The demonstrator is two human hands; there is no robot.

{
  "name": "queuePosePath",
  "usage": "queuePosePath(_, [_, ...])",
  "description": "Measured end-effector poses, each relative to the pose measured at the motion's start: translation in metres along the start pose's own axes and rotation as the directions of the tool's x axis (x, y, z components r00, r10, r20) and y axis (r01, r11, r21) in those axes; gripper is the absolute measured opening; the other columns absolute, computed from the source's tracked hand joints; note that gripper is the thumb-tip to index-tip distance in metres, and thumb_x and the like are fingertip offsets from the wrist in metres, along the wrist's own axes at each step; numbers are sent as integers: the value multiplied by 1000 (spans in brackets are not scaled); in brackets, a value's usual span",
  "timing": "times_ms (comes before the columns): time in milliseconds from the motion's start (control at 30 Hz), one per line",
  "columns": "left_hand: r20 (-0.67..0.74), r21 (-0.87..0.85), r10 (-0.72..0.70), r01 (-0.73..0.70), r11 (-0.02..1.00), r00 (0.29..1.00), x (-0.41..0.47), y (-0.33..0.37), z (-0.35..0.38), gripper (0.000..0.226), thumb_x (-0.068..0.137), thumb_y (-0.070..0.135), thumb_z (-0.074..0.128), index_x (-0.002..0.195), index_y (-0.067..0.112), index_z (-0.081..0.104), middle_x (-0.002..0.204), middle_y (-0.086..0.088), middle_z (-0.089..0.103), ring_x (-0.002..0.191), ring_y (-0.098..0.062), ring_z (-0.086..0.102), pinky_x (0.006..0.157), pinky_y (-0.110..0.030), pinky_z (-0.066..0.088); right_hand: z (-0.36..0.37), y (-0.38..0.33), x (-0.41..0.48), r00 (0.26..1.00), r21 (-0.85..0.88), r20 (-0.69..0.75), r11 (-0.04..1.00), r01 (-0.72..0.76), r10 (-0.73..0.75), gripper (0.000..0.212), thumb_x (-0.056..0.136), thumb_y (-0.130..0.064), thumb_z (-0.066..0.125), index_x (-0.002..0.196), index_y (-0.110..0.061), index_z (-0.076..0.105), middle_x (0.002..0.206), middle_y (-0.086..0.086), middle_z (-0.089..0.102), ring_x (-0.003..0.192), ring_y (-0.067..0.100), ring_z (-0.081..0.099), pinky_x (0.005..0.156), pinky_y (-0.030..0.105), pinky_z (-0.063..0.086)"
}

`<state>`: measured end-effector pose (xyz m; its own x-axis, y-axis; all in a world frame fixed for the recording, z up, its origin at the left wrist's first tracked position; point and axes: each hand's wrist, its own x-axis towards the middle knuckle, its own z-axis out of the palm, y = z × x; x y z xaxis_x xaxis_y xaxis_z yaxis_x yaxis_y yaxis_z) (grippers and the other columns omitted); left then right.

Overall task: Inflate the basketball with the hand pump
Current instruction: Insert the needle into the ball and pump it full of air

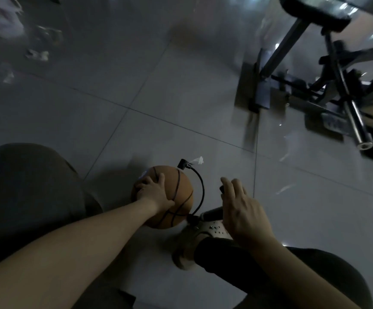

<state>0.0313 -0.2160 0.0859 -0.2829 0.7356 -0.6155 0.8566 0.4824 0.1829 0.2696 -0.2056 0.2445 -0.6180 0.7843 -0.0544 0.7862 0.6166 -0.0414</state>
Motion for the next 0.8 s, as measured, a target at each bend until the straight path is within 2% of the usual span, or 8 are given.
queuePosePath(167, [-34,38,-17,18,999,999,-5,3,4,114,81,71,61,157,28,-11,153,-34,7,137,-58,26,93,-55,50,27,2,11,1000,43,30,999,-5,4,44,98,-19,44,140,-10,36,109,5,49,79,21,53,49,33,47])
queuePosePath(267, [-50,43,-25,27,999,998,-4,4,6,114,79,72,63,157,30,-9,154,-33,7,138,-56,25,96,-54,50,37,16,32,1000,20,24,1000,-10,9,41,99,-17,46,139,-8,38,108,6,49,78,21,53,48,30,40])
queuePosePath(400, [-92,29,10,-7,1000,996,-4,4,7,113,77,72,64,157,30,-3,151,-32,13,133,-54,31,96,-53,49,56,28,43,996,47,87,999,16,-20,43,99,-15,47,139,-9,36,109,6,48,79,20,52,49,32,45])
queuePosePath(533, [-114,13,32,-31,999,993,-2,7,4,110,77,71,64,156,30,-1,150,-30,15,132,-53,32,95,-52,48,81,25,42,988,99,144,995,34,-48,45,95,-17,47,138,-6,39,107,8,48,77,21,50,49,27,34])
queuePosePath(600, [-110,11,41,-40,999,993,1,9,3,110,79,70,64,157,30,-1,152,-29,14,133,-54,30,97,-52,46,98,24,41,982,112,182,993,28,-48,52,89,-16,55,137,-5,37,108,9,47,76,23,51,49,25,32])
queuePosePath(700, [-116,20,39,-37,999,992,4,10,2,109,79,70,64,156,30,-2,151,-30,15,134,-54,29,99,-53,45,117,23,43,975,137,214,990,22,-51,59,87,-17,61,138,-9,31,112,11,47,79,25,54,48,28,39])
queuePosePath(800, [-101,24,37,-35,999,994,4,10,6,109,78,72,63,156,30,-2,150,-28,17,132,-53,32,97,-52,46,128,25,41,973,152,228,988,2,-37,55,92,-21,53,140,-12,27,116,10,46,84,24,54,51,31,47])
